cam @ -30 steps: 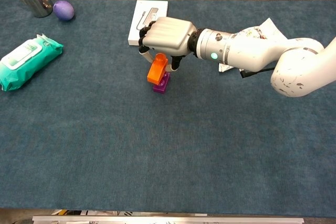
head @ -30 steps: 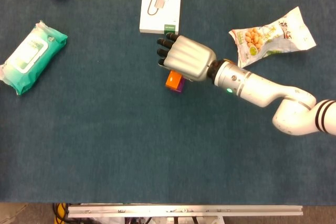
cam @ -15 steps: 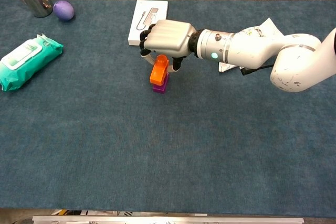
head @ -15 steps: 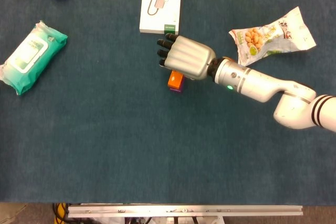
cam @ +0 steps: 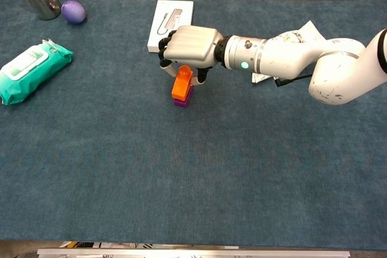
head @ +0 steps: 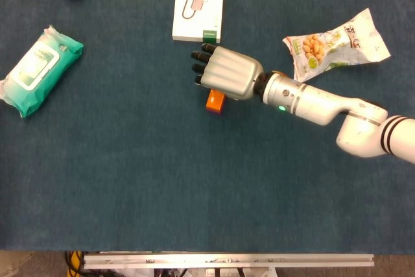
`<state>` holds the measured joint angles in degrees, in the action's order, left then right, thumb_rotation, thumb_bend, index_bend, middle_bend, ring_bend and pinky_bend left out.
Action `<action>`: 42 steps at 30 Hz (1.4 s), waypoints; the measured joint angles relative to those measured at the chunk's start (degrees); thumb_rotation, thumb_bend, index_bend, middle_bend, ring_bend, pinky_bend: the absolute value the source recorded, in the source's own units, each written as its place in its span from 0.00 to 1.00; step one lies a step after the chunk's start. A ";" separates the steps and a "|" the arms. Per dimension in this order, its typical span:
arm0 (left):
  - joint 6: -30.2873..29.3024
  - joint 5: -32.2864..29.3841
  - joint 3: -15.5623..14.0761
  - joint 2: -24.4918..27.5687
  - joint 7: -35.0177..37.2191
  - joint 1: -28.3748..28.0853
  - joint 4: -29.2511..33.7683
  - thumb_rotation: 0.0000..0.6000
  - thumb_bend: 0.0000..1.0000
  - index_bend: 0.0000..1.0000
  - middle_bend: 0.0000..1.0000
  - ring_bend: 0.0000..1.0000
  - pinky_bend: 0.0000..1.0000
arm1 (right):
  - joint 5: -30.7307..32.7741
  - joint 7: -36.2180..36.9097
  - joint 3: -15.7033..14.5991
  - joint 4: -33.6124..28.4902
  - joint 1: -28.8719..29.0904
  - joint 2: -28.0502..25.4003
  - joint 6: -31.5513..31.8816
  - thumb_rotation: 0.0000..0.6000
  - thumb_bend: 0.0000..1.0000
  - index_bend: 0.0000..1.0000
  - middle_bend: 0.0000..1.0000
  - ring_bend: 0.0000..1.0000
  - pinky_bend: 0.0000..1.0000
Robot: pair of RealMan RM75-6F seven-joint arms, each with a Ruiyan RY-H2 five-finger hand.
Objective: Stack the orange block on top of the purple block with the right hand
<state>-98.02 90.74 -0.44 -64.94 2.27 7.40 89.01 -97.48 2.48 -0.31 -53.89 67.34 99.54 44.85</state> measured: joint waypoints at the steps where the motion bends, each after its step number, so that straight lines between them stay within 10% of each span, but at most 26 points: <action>1: -0.04 -0.01 0.02 0.00 0.04 0.02 -0.03 1.00 0.23 0.24 0.27 0.26 0.16 | 0.01 -0.05 -0.03 0.00 0.08 0.01 -0.15 1.00 0.19 0.59 0.36 0.17 0.23; 42: -0.18 0.00 0.06 -0.13 0.83 0.43 -0.92 1.00 0.23 0.24 0.27 0.26 0.16 | 2.80 -5.63 -0.06 -2.36 1.41 0.09 -5.17 1.00 0.19 0.60 0.37 0.17 0.23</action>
<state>-98.20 90.74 -0.38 -65.07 3.10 7.83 88.09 -94.68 -3.16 -0.37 -56.25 68.75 99.63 39.68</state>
